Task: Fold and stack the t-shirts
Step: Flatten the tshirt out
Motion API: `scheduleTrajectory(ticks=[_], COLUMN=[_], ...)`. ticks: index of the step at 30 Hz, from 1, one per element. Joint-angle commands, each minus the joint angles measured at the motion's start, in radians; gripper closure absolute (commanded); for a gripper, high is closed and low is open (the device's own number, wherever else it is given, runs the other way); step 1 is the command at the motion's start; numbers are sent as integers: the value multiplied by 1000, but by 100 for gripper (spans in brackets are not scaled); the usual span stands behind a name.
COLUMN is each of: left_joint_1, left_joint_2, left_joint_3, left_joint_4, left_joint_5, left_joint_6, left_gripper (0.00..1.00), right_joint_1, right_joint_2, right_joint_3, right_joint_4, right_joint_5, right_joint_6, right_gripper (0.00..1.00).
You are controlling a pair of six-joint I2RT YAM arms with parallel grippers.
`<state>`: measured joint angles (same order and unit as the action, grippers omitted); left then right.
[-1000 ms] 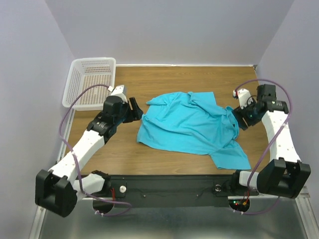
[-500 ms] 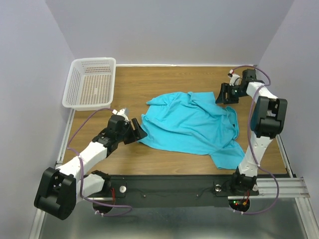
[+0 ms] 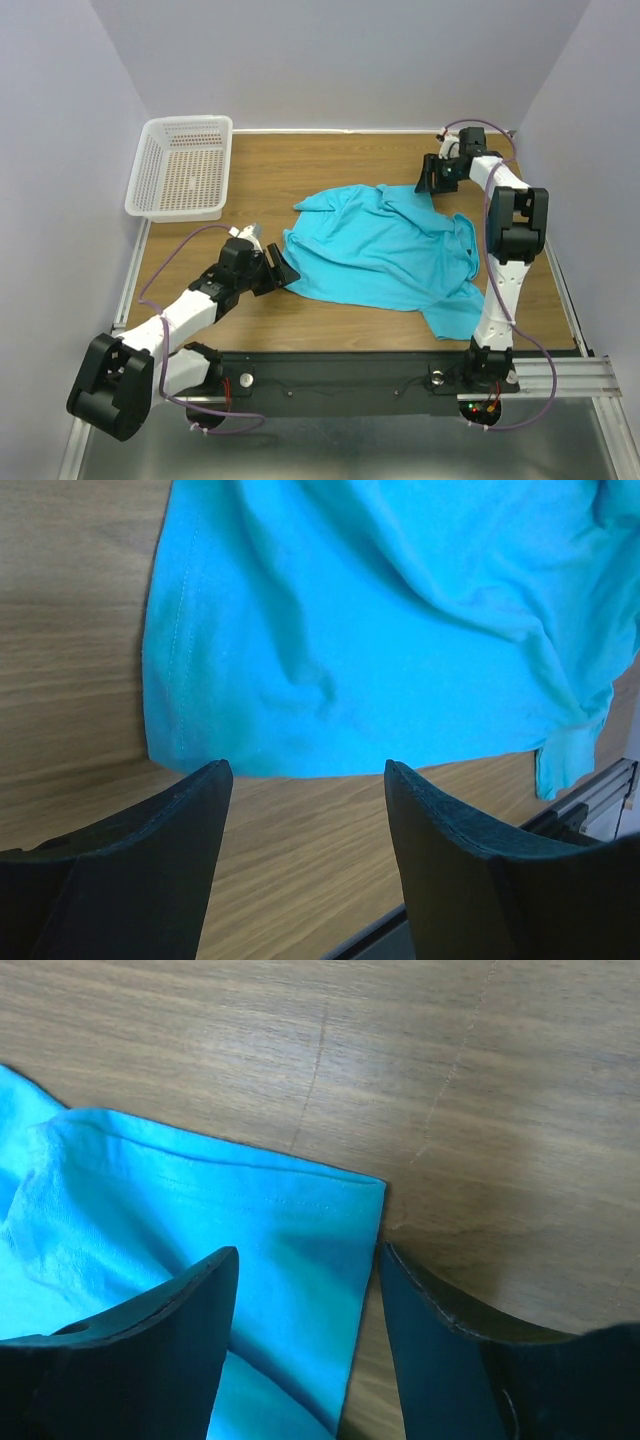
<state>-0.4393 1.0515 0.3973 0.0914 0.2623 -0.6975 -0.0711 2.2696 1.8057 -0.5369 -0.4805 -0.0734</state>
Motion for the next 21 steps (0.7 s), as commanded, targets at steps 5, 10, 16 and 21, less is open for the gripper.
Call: scheduleTrajectory(ticks=[5, 10, 16, 21], left_joint_1=[-27, -38, -42, -52], left_joint_2=[-2, 60, 179, 248], left_joint_3=[-48, -66, -69, -68], left_joint_4=[74, 83, 70, 68], left_joint_5=[26, 37, 29, 22], left_joint_6=[-36, -53, -79, -82], left_gripper=[27, 27, 27, 28], right_joint_1=[25, 21, -9, -15], right_joint_2=[31, 25, 18, 39], right_joint_3=[0, 18, 112, 168], right_joint_4=[15, 21, 76, 167], right_joint_5=[65, 138, 334, 633], right_joint_6=[0, -5, -5, -11], right_gripper=[74, 99, 99, 100])
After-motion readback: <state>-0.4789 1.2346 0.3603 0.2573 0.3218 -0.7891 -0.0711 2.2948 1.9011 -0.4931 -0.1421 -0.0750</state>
